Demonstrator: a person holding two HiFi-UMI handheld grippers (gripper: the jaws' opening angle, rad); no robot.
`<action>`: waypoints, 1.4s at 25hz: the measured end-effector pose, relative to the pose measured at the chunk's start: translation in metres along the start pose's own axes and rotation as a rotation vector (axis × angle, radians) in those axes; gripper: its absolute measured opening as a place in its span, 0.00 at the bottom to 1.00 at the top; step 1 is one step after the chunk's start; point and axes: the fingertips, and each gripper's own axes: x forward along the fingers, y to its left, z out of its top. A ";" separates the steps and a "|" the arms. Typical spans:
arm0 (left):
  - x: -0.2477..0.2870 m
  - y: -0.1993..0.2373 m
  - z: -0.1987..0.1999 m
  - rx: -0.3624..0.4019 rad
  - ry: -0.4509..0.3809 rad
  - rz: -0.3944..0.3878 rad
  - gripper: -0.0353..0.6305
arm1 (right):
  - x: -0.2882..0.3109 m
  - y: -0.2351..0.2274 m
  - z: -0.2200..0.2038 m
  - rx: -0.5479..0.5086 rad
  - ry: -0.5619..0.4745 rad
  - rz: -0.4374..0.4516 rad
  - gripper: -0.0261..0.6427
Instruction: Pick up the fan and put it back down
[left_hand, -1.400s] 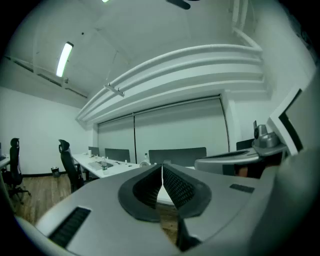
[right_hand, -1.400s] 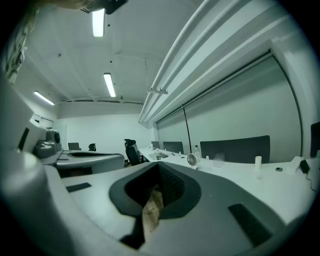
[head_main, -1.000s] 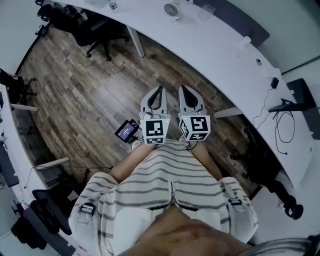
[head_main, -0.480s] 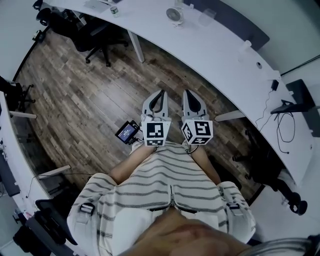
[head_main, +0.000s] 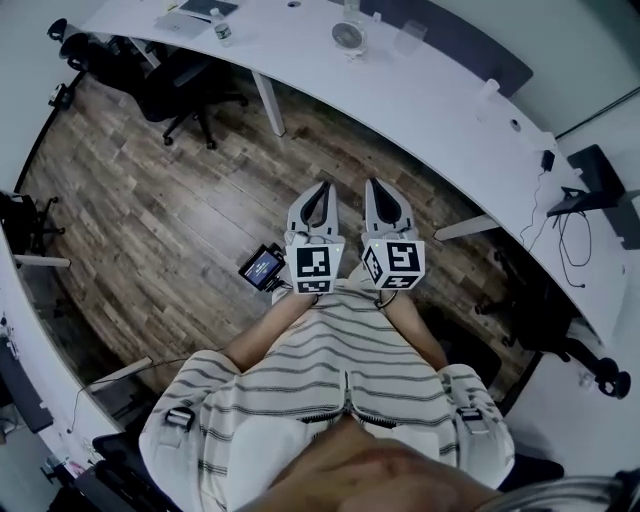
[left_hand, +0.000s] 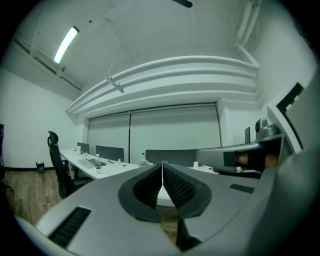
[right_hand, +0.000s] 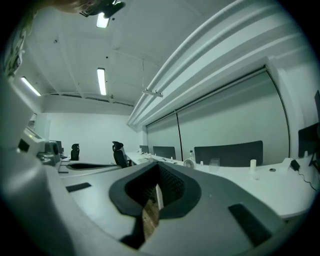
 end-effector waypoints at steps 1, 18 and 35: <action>0.001 0.002 0.001 -0.003 -0.005 -0.003 0.07 | 0.001 0.001 0.002 -0.005 -0.005 -0.004 0.06; 0.054 0.054 -0.001 0.061 -0.007 0.006 0.07 | 0.078 -0.007 0.001 -0.016 -0.024 0.036 0.06; 0.247 0.094 0.021 0.056 -0.013 -0.016 0.06 | 0.247 -0.096 0.002 0.007 0.011 0.106 0.06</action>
